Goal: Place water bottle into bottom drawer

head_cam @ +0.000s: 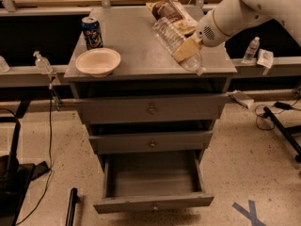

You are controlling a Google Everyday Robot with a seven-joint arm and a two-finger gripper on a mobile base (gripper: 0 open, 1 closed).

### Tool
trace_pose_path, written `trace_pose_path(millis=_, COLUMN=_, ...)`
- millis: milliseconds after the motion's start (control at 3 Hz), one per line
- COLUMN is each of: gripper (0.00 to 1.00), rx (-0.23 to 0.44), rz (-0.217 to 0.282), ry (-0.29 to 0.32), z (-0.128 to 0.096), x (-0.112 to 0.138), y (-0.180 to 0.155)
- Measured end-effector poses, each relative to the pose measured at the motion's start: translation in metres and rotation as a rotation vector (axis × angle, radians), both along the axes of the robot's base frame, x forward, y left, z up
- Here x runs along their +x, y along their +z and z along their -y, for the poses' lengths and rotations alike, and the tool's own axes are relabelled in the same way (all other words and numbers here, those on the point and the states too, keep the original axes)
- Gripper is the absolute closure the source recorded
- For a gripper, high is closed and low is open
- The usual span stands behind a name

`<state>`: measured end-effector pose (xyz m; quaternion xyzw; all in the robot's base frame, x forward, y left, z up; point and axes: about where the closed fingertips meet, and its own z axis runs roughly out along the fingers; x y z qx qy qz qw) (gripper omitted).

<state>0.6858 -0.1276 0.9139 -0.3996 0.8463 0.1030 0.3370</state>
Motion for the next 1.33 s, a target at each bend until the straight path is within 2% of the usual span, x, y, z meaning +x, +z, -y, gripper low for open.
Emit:
trace_pose_path(millis=333, gripper=1.00, rx=0.001, rz=-0.001, ry=0.001, z=0.000, x=0.000, y=0.000)
trace_pose_path(millis=667, gripper=1.00, rx=-0.014, rz=0.005, ry=0.036, z=0.003, x=-0.001, y=-0.013)
trace_pose_path(millis=1000, gripper=1.00, rx=-0.073, rz=0.063, ry=0.103, z=0.028, x=-0.016, y=-0.055)
trace_pose_path(millis=1333, gripper=1.00, rx=-0.063, rz=0.115, ry=0.164, z=0.046, x=-0.032, y=-0.098)
